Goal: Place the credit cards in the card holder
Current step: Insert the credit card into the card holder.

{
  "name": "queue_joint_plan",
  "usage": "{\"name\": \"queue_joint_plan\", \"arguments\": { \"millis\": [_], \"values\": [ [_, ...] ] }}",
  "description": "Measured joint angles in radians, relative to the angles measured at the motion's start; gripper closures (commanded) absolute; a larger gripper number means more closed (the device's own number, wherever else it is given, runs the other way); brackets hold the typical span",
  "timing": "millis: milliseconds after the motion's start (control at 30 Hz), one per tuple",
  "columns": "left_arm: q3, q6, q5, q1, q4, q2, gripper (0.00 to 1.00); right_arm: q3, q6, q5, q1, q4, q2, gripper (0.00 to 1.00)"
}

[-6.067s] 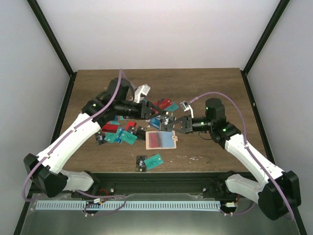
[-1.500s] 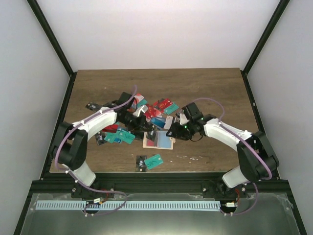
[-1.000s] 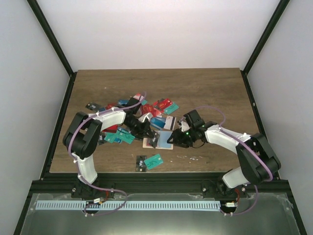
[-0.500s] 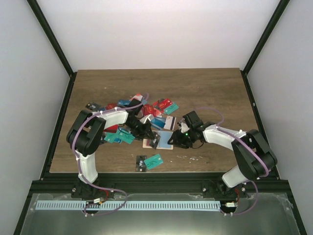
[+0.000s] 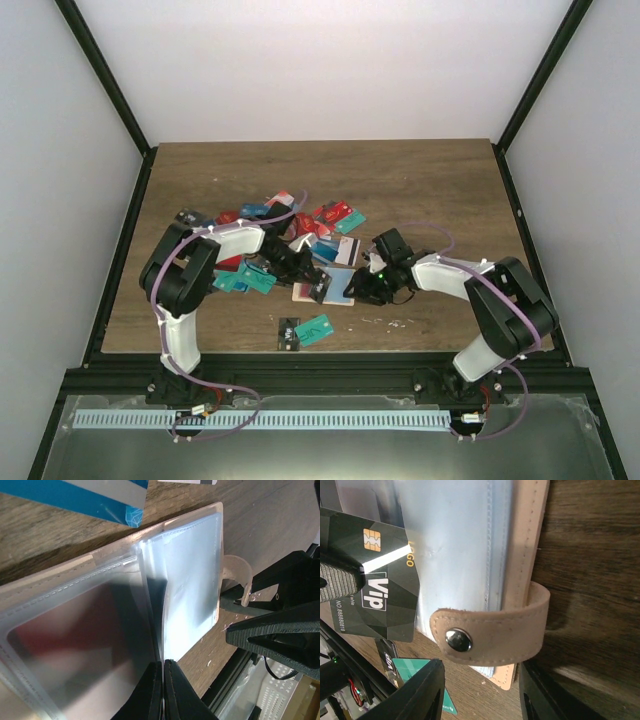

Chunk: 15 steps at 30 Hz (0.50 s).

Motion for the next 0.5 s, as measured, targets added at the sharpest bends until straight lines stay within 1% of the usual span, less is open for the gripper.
{"name": "queue_joint_plan", "arguments": {
  "millis": [500],
  "values": [
    [0.001, -0.061, 0.008, -0.002, 0.101, 0.022, 0.96, 0.0, -0.023, -0.016, -0.004, 0.015, 0.01, 0.57]
  ]
}}
